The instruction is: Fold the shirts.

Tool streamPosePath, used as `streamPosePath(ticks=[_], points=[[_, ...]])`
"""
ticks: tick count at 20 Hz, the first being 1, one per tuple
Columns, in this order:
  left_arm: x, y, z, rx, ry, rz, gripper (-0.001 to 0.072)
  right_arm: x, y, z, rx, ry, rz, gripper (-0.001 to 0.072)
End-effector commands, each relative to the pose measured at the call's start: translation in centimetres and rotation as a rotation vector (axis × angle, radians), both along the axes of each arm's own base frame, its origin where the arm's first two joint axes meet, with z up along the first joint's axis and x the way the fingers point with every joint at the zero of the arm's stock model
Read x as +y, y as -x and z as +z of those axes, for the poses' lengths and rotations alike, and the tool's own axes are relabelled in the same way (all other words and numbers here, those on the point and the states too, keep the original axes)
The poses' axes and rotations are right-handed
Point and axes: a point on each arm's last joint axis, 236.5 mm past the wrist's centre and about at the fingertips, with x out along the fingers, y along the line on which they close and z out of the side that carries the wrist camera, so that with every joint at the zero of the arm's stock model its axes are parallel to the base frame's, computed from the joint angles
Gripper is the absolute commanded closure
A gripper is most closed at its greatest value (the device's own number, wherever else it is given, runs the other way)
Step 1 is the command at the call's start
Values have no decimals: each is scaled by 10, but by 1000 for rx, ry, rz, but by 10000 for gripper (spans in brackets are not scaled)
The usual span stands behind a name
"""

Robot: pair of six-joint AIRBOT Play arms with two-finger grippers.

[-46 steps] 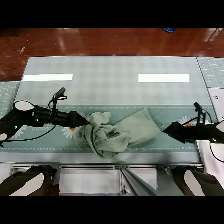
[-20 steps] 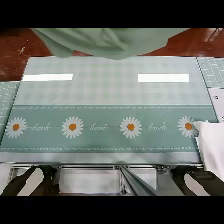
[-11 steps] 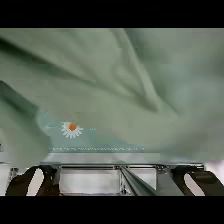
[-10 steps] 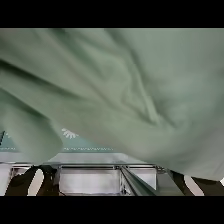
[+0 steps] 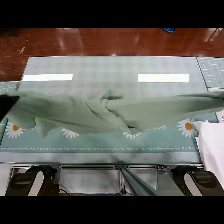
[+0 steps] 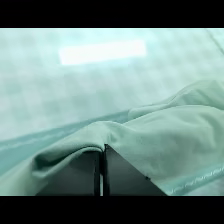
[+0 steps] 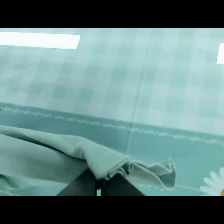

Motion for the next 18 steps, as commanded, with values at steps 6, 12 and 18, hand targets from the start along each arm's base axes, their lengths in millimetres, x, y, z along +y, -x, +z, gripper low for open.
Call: streamPosePath(ticks=[6,12,18], points=[[11,-75,-135,346,95,70,688,-8,-92,-101,201,20,-28,692],[-17,-178,-267,654,195,20,688,-10,-206,-220,377,-15,-74,692],[-47,-251,-295,752,253,19,482,-10,-281,-254,469,-315,-164,374]])
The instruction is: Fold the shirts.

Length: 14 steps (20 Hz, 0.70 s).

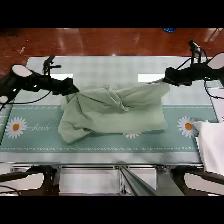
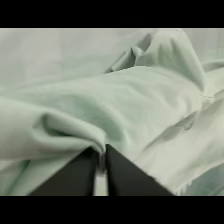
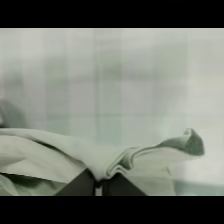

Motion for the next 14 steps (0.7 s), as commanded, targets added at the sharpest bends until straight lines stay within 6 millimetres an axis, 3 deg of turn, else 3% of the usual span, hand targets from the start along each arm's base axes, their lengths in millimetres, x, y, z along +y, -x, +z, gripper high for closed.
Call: streamPosePath(ticks=[1,4,7,9,11,12,14], points=[[-13,-35,-9,56,45,24,209,-8,-34,-9,27,-152,-87,302],[29,-29,6,64,-57,-9,200,-57,-13,7,50,-88,-86,304],[103,-6,8,124,-156,111,200,-139,55,-8,206,102,-165,305],[137,32,-11,209,-157,195,200,-163,99,-31,253,87,-270,306],[155,80,-40,338,-102,286,201,-160,132,-59,260,14,-340,306],[154,101,-53,406,-36,335,201,-152,144,-69,256,-32,-356,306],[141,123,-65,475,128,409,201,-130,157,-83,243,-128,-359,306]])
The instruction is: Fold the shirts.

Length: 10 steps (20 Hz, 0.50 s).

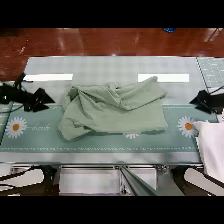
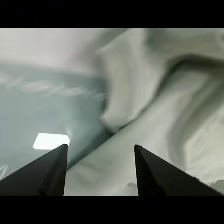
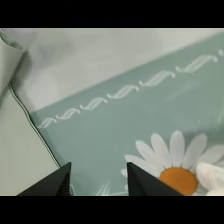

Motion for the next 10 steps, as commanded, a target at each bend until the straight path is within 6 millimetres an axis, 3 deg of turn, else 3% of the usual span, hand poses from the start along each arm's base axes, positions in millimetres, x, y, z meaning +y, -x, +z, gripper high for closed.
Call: streamPosePath(ticks=[1,4,6,10], points=[[-17,45,-18,74,229,154,201,25,33,-27,-25,-119,-43,306],[-39,45,-26,38,289,149,201,40,41,-34,0,-153,-15,306],[-54,48,-36,62,280,109,201,42,42,-34,5,-159,-7,306],[-96,43,-36,21,302,-15,201,42,43,-34,9,-155,-5,306]])
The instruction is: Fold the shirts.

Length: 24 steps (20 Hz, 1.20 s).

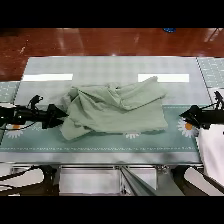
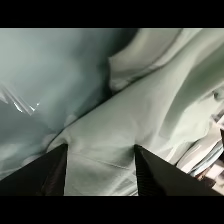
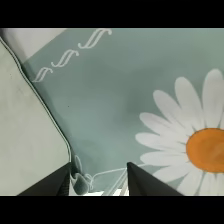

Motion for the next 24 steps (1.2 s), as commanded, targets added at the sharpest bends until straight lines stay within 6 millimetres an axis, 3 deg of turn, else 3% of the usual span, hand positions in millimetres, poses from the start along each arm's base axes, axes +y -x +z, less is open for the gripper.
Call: streamPosePath(ticks=[1,2,3,6,10,14,18,19,20,21,23,24], points=[[-30,-2,-4,-40,12,-66,206,3,3,-2,5,-6,8,306],[-34,-1,-5,-41,10,-79,346,1,5,-3,12,4,13,306],[-35,-1,-4,-42,10,-85,688,-1,9,-5,25,17,19,306],[-37,-3,2,-64,19,-110,687,2,24,-14,92,2,47,306],[-36,-5,2,-68,17,-110,687,34,36,-35,170,-168,38,307],[-36,-6,2,-69,14,-107,687,72,29,-41,179,-253,124,309],[-36,-6,2,-69,15,-108,687,115,4,-49,137,-265,171,314],[-36,-5,2,-69,16,-109,687,122,-7,-46,109,-261,177,418],[-36,-5,3,-67,20,-111,687,133,-15,-38,73,-275,205,598],[-37,-4,4,-66,23,-113,687,146,-21,-25,24,-302,272,690],[-36,-9,9,-83,25,-116,687,167,-29,4,-22,-348,379,691],[-38,-18,22,-115,46,-110,687,171,-36,21,-53,-354,420,691]])
